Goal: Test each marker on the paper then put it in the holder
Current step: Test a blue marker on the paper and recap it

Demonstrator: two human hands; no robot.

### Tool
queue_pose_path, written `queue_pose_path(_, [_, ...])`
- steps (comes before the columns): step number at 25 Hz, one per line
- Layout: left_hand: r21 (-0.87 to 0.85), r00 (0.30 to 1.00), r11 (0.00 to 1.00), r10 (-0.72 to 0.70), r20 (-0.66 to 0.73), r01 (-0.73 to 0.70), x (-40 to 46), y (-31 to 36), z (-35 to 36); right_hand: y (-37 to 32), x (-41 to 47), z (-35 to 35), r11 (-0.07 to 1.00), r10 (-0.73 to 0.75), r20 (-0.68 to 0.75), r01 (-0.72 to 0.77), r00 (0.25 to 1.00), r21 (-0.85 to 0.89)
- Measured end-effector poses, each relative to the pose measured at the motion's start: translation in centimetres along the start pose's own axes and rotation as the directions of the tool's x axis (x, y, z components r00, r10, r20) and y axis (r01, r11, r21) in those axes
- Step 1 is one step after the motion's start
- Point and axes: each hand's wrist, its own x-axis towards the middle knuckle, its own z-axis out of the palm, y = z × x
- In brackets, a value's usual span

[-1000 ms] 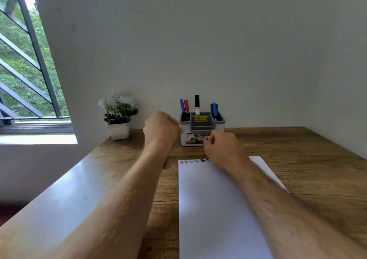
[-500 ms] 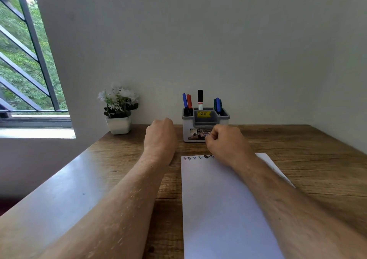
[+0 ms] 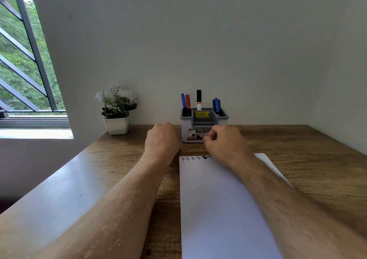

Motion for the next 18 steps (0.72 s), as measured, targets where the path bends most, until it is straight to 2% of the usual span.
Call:
queue_pose_path(5, [-0.081,0.999,0.995,-0.052,-0.005,0.052,0.1,0.2,-0.1,-0.1,-0.1,-0.1,1.0,0.006,-0.004,-0.006,1.0,-0.005])
queue_pose_path(10, [-0.37,0.984,0.925,-0.141,-0.108,0.092,0.0,0.3,-1.6,-0.2,-0.3,-0.2,1.0,0.004,-0.018,-0.003,1.0,0.003])
queue_pose_path(15, [-0.591,0.946,0.805,-0.156,-0.285,-0.045,-0.8,1.5,-2.7,-0.3,-0.1,-0.1,0.993,-0.102,-0.088,0.107,0.991,0.054])
queue_pose_path(18, [-0.736,0.937,0.661,-0.145,-0.319,-0.148,-1.2,2.3,-2.6,-0.2,-0.1,-0.1,0.972,-0.172,-0.16,0.194,0.972,0.134])
